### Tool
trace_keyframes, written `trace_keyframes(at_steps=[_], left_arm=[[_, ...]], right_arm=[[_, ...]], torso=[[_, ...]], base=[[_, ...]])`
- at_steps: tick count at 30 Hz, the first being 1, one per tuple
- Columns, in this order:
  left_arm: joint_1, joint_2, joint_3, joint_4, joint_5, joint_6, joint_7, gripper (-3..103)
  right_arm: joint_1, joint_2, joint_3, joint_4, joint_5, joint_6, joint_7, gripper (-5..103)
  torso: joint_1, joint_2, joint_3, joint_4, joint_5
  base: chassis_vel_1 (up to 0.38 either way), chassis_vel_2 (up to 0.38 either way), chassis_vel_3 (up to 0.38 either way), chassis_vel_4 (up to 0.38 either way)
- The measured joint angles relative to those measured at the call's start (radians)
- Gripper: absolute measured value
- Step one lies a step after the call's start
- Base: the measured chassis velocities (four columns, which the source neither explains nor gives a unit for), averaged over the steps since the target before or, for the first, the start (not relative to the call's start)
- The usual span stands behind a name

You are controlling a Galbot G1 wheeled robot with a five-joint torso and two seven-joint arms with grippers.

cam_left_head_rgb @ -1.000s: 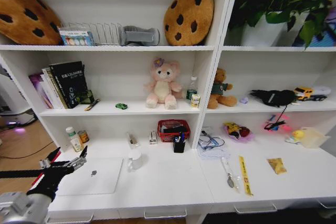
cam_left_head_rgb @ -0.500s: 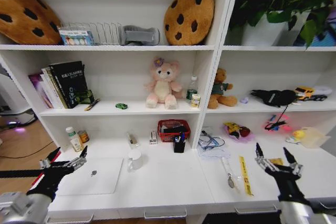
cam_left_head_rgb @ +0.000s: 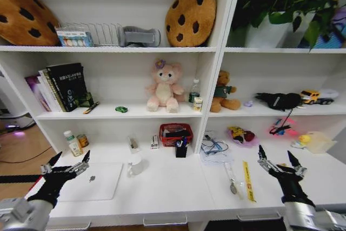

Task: Organize the objects on the table.

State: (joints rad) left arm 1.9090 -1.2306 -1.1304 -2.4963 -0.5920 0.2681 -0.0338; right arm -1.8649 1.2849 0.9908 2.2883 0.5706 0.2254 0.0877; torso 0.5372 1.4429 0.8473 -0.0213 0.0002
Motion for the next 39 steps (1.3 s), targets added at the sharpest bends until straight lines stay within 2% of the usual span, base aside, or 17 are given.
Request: trace_keyframes(at_steps=[4,5,7,13,15,19,20,21,23,26,29,31,33,34,36,37,39], left_arm=[[0.000,0.000,0.000,0.000,0.000,0.000,0.000,100],[0.000,0.000,0.000,0.000,0.000,0.000,0.000,100],[0.000,0.000,0.000,0.000,0.000,0.000,0.000,100],[0.000,0.000,0.000,0.000,0.000,0.000,0.000,100],[0.000,0.000,0.000,0.000,0.000,0.000,0.000,100],[0.000,0.000,0.000,0.000,0.000,0.000,0.001,100],[0.000,0.000,0.000,0.000,0.000,0.000,0.000,100],[0.000,0.000,0.000,0.000,0.000,0.000,0.000,100],[0.000,0.000,0.000,0.000,0.000,0.000,0.000,100],[0.000,0.000,0.000,0.000,0.000,0.000,0.000,100],[0.000,0.000,0.000,0.000,0.000,0.000,0.000,100],[0.000,0.000,0.000,0.000,0.000,0.000,0.000,100],[0.000,0.000,0.000,0.000,0.000,0.000,0.000,100],[0.000,0.000,0.000,0.000,0.000,0.000,0.000,100],[0.000,0.000,0.000,0.000,0.000,0.000,0.000,100],[0.000,0.000,0.000,0.000,0.000,0.000,0.000,100],[0.000,0.000,0.000,0.000,0.000,0.000,0.000,100]], right_arm=[[0.002,0.000,-0.006,-0.001,-0.003,0.002,0.000,100],[0.002,0.003,-0.011,-0.001,-0.005,0.003,0.000,100],[0.003,0.008,-0.021,-0.001,-0.009,0.004,0.000,100],[0.003,0.021,-0.040,-0.011,-0.030,0.029,-0.002,100],[0.005,0.022,-0.043,-0.016,-0.041,0.030,-0.001,100],[0.021,0.007,-0.050,-0.043,-0.086,0.004,0.033,100],[0.034,-0.004,-0.057,-0.048,-0.105,-0.007,0.069,100],[0.034,-0.004,-0.057,-0.048,-0.105,-0.007,0.069,100],[0.050,-0.021,-0.062,-0.042,-0.108,-0.048,0.106,100],[0.061,-0.039,-0.067,-0.026,-0.102,-0.093,0.123,100],[0.091,-0.085,-0.073,-0.027,-0.087,-0.232,0.154,100],[0.098,-0.093,-0.073,-0.033,-0.080,-0.262,0.161,100],[0.123,-0.148,-0.068,-0.085,-0.053,-0.341,0.154,100],[0.123,-0.148,-0.068,-0.085,-0.053,-0.341,0.154,100],[0.148,-0.198,-0.062,-0.163,-0.054,-0.376,0.102,100],[0.148,-0.198,-0.062,-0.163,-0.054,-0.376,0.102,100],[0.158,-0.248,-0.052,-0.230,-0.051,-0.403,-0.026,100]], torso=[[0.000,0.000,0.000,-0.0008,-0.0006],[0.000,0.000,0.000,-0.0009,0.0004],[0.000,0.000,0.000,0.0000,-0.0010],[0.000,0.000,0.000,-0.0008,0.0001],[0.000,0.000,0.000,-0.0001,-0.0004],[0.000,0.000,0.000,-0.0011,0.0011],[0.000,0.000,0.000,0.0002,-0.0003],[0.000,0.000,0.000,0.0002,-0.0003],[0.000,0.000,0.000,-0.0004,0.0006],[0.000,0.000,0.000,-0.0004,-0.0009],[0.000,0.000,0.000,-0.0005,-0.0003],[0.000,0.000,0.000,-0.0005,-0.0003],[0.000,0.000,0.000,-0.0006,-0.0004],[0.000,0.000,0.000,-0.0006,-0.0004],[0.000,0.000,0.000,-0.0004,0.0002],[0.000,0.000,0.000,-0.0004,0.0002],[0.000,0.000,0.000,-0.0006,0.0003]], base=[[-0.204,-0.231,0.199,0.223],[-0.277,-0.231,0.208,0.249],[-0.274,-0.248,0.271,0.261],[-0.292,-0.277,0.279,0.279],[-0.270,-0.259,0.310,0.290],[-0.165,-0.204,0.215,0.171],[-0.023,-0.076,0.119,0.044],[-0.023,-0.076,0.119,0.044],[-0.009,-0.037,0.040,0.052],[0.044,0.041,-0.052,-0.012],[0.057,0.080,-0.083,-0.068],[0.055,0.075,-0.035,-0.049],[0.000,0.000,0.000,0.000],[0.000,0.000,0.000,0.000],[0.000,0.000,0.000,0.000],[0.000,0.000,0.000,0.000],[0.000,0.000,0.000,0.000]])
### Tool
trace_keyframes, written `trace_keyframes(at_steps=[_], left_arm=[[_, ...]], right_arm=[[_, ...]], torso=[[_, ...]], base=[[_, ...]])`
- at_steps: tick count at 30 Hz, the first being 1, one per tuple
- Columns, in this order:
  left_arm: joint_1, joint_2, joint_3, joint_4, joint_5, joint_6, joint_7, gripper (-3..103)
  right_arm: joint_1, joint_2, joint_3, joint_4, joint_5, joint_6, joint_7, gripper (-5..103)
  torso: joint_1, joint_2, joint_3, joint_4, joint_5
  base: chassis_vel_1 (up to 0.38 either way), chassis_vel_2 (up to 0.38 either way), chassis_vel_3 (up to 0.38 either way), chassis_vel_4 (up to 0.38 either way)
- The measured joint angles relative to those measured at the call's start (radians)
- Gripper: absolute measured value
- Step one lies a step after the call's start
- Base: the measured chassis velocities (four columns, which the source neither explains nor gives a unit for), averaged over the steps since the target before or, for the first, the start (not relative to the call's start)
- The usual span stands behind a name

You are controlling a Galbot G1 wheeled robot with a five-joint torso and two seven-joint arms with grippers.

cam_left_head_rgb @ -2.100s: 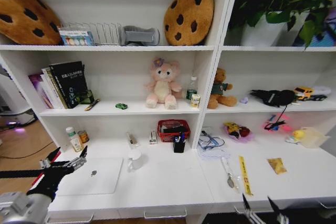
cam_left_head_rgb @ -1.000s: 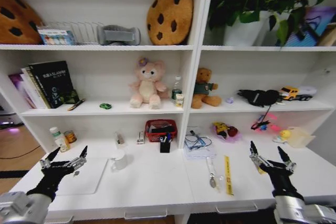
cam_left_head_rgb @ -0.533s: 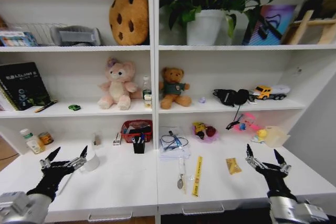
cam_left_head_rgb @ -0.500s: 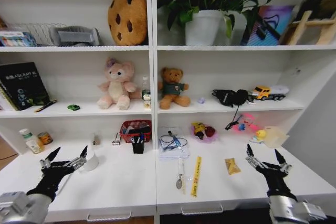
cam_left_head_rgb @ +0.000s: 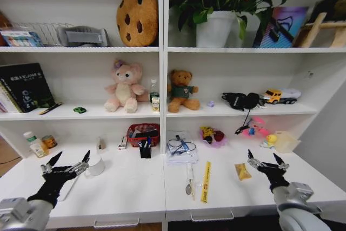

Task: Organize the objects on the table.

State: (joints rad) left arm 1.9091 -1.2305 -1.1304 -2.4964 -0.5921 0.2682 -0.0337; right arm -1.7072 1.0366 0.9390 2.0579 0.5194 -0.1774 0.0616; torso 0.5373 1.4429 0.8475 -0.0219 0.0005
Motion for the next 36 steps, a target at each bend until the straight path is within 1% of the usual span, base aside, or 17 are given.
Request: trace_keyframes(at_steps=[1,4,5,7,14,18,22,23,25,26,28,29,30,31,33,34,36], left_arm=[[0.000,0.000,0.000,0.000,0.000,0.000,0.000,100],[0.000,0.000,0.000,0.000,0.000,0.000,0.000,100],[0.000,0.000,0.000,0.000,0.000,0.000,0.000,100],[0.000,0.000,0.000,0.000,0.000,0.000,0.000,100],[0.000,0.000,0.000,0.000,0.000,0.000,0.000,100],[0.000,0.000,0.000,0.000,0.000,0.000,0.000,100],[0.000,0.000,0.000,0.000,0.000,0.000,0.000,100],[0.000,0.000,0.000,0.000,0.000,0.000,0.000,100],[0.000,0.000,0.000,0.000,0.000,0.000,0.000,100],[0.000,0.000,0.000,0.000,0.000,0.000,0.000,100],[0.000,0.000,0.000,0.000,0.000,0.000,0.000,100],[0.000,0.000,0.000,0.000,0.000,0.000,0.000,100],[0.000,0.000,0.000,0.000,0.000,0.000,0.000,100],[0.000,0.000,0.000,0.000,0.000,0.000,0.000,100],[0.000,0.000,0.000,0.000,0.000,0.000,0.000,100],[0.000,0.000,0.000,0.000,0.000,0.000,0.000,100],[0.000,0.000,0.000,0.000,0.000,0.000,0.000,100]], right_arm=[[0.000,0.000,0.000,0.000,0.000,0.000,0.000,100],[0.021,-0.036,-0.004,-0.066,-0.008,-0.029,-0.130,100],[0.021,-0.036,-0.004,-0.066,-0.008,-0.029,-0.130,100],[0.061,-0.052,-0.022,-0.138,-0.020,-0.044,-0.200,100],[0.102,-0.053,-0.051,-0.224,-0.031,-0.054,-0.217,100],[0.111,-0.050,-0.059,-0.244,-0.021,-0.082,-0.227,100],[0.116,-0.048,-0.068,-0.258,-0.019,-0.072,-0.238,100],[0.117,-0.047,-0.069,-0.259,-0.019,-0.071,-0.241,96],[0.117,-0.047,-0.071,-0.261,-0.020,-0.071,-0.248,96],[0.117,-0.044,-0.074,-0.263,-0.020,-0.072,-0.250,85],[0.118,-0.041,-0.077,-0.264,-0.021,-0.072,-0.250,85],[0.121,-0.035,-0.079,-0.276,-0.024,-0.072,-0.250,75],[0.125,-0.034,-0.080,-0.285,-0.025,-0.071,-0.250,70],[0.125,-0.034,-0.080,-0.285,-0.025,-0.071,-0.250,70],[0.137,-0.034,-0.082,-0.307,-0.025,-0.069,-0.246,58],[0.137,-0.034,-0.082,-0.307,-0.025,-0.069,-0.246,58],[0.144,-0.032,-0.085,-0.319,-0.024,-0.066,-0.244,47]], torso=[[0.000,0.000,0.000,0.0000,0.0000],[0.000,0.000,0.000,0.0002,-0.0003],[0.000,0.000,0.000,0.0002,-0.0003],[0.000,0.000,0.000,0.0003,-0.0004],[0.000,0.000,0.000,0.0001,-0.0003],[0.000,0.000,0.000,0.0000,-0.0005],[0.000,0.000,0.000,0.0001,-0.0004],[0.000,0.000,0.000,0.0001,-0.0004],[0.000,0.000,0.000,0.0002,-0.0005],[0.000,0.000,0.000,0.0001,-0.0006],[0.000,0.000,0.000,0.0001,-0.0005],[0.000,0.000,0.000,0.0000,-0.0005],[0.000,0.000,0.000,0.0000,-0.0005],[0.000,0.000,0.000,0.0000,-0.0005],[0.000,0.000,0.000,0.0001,-0.0005],[0.000,0.000,0.000,0.0001,-0.0005],[0.000,0.000,0.000,0.0001,-0.0005]], base=[[0.000,0.000,0.000,0.000],[0.000,0.000,0.000,0.000],[0.000,0.000,0.000,0.000],[0.000,0.000,0.000,0.000],[0.000,0.000,0.000,0.000],[0.000,0.000,0.000,0.000],[0.000,0.000,0.000,0.000],[0.000,0.000,0.000,0.000],[0.000,0.000,0.000,0.000],[0.000,0.000,0.000,0.000],[0.000,0.000,0.000,0.000],[0.000,0.000,0.000,0.000],[0.000,0.000,0.000,0.000],[0.000,0.000,0.000,0.000],[0.000,0.000,0.000,0.000],[0.000,0.000,0.000,0.000],[0.000,0.000,0.000,0.000]])
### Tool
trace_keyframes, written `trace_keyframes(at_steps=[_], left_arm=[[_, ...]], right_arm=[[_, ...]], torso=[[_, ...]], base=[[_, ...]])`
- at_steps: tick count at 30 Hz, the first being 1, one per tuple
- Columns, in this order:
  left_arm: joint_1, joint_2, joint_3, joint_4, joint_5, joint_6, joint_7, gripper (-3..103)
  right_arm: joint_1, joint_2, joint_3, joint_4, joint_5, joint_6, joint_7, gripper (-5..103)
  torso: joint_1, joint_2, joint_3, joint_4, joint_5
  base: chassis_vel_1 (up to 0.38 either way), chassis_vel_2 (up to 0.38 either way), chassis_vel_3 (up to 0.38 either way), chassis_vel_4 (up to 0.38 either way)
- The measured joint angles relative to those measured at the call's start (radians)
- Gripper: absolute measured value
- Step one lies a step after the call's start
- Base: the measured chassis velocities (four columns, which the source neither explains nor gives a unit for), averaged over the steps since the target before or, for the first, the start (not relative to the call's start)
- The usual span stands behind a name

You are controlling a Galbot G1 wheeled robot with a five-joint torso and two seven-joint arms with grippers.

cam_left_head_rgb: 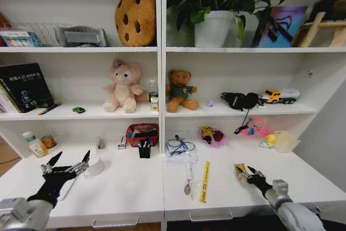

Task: Organize the objects on the table.

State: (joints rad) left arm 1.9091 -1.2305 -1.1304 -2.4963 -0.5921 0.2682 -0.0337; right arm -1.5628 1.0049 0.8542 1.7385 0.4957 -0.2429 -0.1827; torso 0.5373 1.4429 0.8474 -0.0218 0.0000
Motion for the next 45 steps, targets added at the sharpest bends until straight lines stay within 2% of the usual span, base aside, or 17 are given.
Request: trace_keyframes(at_steps=[3,4,7,9,10,13,24,30,35,36,37,38,45], left_arm=[[0.000,0.000,0.000,0.000,0.000,0.000,0.000,100],[0.000,0.000,0.000,0.000,0.000,0.000,0.000,100],[0.000,0.000,0.000,0.000,0.000,0.000,0.000,100],[0.000,0.000,0.000,0.000,0.000,0.000,0.000,100],[0.000,0.000,0.000,0.000,0.000,0.000,0.000,100],[0.000,0.000,0.000,0.000,0.000,0.000,0.000,100],[0.000,0.000,0.000,0.000,0.000,0.000,0.000,100],[0.000,0.000,0.000,0.000,0.000,0.000,0.000,100],[0.000,0.000,0.000,0.000,0.000,0.000,0.000,100],[0.000,0.000,0.000,0.000,0.000,0.000,0.000,100],[0.000,0.000,0.000,0.000,0.000,0.000,0.000,100],[0.000,0.000,0.000,0.000,0.000,0.000,0.000,100],[0.000,0.000,0.000,0.000,0.000,0.000,0.000,100]], right_arm=[[0.006,0.003,-0.007,-0.011,0.001,0.009,0.001,42],[0.010,0.005,-0.009,-0.017,0.001,0.016,0.004,32],[0.014,0.006,-0.010,-0.020,0.001,0.020,0.011,25],[0.016,0.003,-0.010,-0.022,0.002,0.023,0.013,15],[0.016,0.003,-0.010,-0.022,0.002,0.023,0.013,15],[0.016,-0.003,-0.005,-0.019,0.007,0.025,0.012,2],[0.002,-0.018,0.027,0.071,0.030,0.033,0.013,0],[0.110,-0.072,-0.011,0.101,0.075,0.010,0.047,0],[0.305,-0.121,-0.178,0.021,0.104,-0.008,0.083,0],[0.305,-0.121,-0.178,0.021,0.104,-0.008,0.083,0],[0.377,-0.124,-0.242,-0.026,0.105,-0.008,0.092,0],[0.436,-0.122,-0.294,-0.072,0.105,-0.008,0.103,0],[0.595,-0.090,-0.432,-0.236,0.082,0.016,0.113,0]], torso=[[0.000,0.000,0.000,0.0000,0.0001],[0.000,0.000,0.000,0.0000,0.0001],[0.000,0.000,0.000,0.0001,0.0001],[0.000,0.000,0.000,0.0001,0.0001],[0.000,0.000,0.000,0.0001,0.0001],[0.000,0.000,0.000,0.0000,0.0001],[0.000,0.000,0.000,-0.0001,0.0000],[0.000,0.000,0.000,0.0000,0.0000],[0.000,0.000,0.000,0.0002,0.0000],[0.000,0.000,0.000,0.0002,0.0000],[0.000,0.000,0.000,0.0002,0.0000],[0.000,0.000,0.000,0.0004,0.0000],[0.000,0.000,0.000,-0.0003,0.0000]], base=[[0.000,0.000,0.000,0.000],[0.000,0.000,0.000,0.000],[0.000,0.000,0.000,0.000],[0.000,0.000,0.000,0.000],[0.000,0.000,0.000,0.000],[0.000,0.000,0.000,0.000],[0.000,0.000,0.000,0.000],[0.000,0.000,0.000,0.000],[0.000,0.000,0.000,0.000],[0.000,0.000,0.000,0.000],[0.000,0.000,0.000,0.000],[0.000,0.000,0.000,0.000],[0.000,0.000,0.000,0.000]])
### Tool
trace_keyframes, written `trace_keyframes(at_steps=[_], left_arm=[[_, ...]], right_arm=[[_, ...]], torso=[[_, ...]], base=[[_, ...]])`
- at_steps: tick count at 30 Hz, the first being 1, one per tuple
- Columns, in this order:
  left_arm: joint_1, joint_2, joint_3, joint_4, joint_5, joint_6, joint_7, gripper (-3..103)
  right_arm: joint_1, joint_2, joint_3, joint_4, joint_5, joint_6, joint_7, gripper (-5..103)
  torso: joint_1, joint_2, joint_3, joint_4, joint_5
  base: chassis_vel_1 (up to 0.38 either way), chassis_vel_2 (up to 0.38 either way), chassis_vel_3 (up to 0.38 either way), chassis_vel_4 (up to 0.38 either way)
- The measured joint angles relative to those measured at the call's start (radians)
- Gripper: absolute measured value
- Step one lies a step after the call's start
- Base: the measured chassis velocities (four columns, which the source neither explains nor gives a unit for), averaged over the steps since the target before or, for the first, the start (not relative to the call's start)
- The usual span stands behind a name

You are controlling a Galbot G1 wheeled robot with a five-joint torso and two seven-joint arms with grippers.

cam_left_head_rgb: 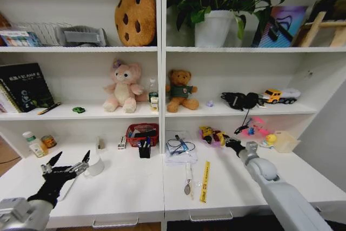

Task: Organize the objects on the table.

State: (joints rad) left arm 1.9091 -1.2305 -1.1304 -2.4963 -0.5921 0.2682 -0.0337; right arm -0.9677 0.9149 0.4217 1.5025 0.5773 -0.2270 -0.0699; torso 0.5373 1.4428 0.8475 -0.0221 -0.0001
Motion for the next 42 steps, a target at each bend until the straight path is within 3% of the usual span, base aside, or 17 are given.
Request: trace_keyframes(at_steps=[12,22,29,30,32,33,39,42], left_arm=[[0.000,0.000,0.000,0.000,0.000,0.000,0.000,100],[0.000,0.000,0.000,0.000,0.000,0.000,0.000,100],[0.000,0.000,0.000,0.000,0.000,0.000,0.000,100],[0.000,0.000,0.000,0.000,0.000,0.000,0.000,100],[0.000,0.000,0.000,0.000,0.000,0.000,0.000,100],[0.000,0.000,0.000,0.000,0.000,0.000,0.000,100],[0.000,0.000,0.000,0.000,0.000,0.000,0.000,100],[0.000,0.000,0.000,0.000,0.000,0.000,0.000,100]], right_arm=[[0.145,0.020,-0.107,-0.155,-0.018,0.048,0.001,0],[0.246,0.051,-0.180,-0.316,-0.028,0.146,-0.003,-2],[0.260,0.072,-0.187,-0.330,-0.030,0.162,-0.003,25],[0.260,0.072,-0.187,-0.330,-0.030,0.162,-0.003,25],[0.252,0.074,-0.173,-0.319,-0.029,0.161,-0.006,36],[0.252,0.074,-0.173,-0.319,-0.029,0.161,-0.006,36],[0.083,0.066,-0.039,-0.132,-0.021,0.141,0.022,62],[-0.033,0.048,0.038,0.001,-0.024,0.128,0.051,68]], torso=[[0.000,0.000,0.000,0.0006,-0.0001],[0.000,0.000,0.000,0.0003,0.0000],[0.000,0.000,0.000,0.0004,0.0000],[0.000,0.000,0.000,0.0004,0.0000],[0.000,0.000,0.000,0.0005,0.0000],[0.000,0.000,0.000,0.0005,0.0000],[0.000,0.000,0.000,0.0006,0.0004],[0.000,0.000,0.000,-0.0004,-0.0002]], base=[[0.000,0.000,0.000,0.000],[0.000,0.000,0.000,0.000],[0.000,0.000,0.000,0.000],[0.000,0.000,0.000,0.000],[0.000,0.000,0.000,0.000],[0.000,0.000,0.000,0.000],[0.000,0.000,0.000,0.000],[0.000,0.000,0.000,0.000]])
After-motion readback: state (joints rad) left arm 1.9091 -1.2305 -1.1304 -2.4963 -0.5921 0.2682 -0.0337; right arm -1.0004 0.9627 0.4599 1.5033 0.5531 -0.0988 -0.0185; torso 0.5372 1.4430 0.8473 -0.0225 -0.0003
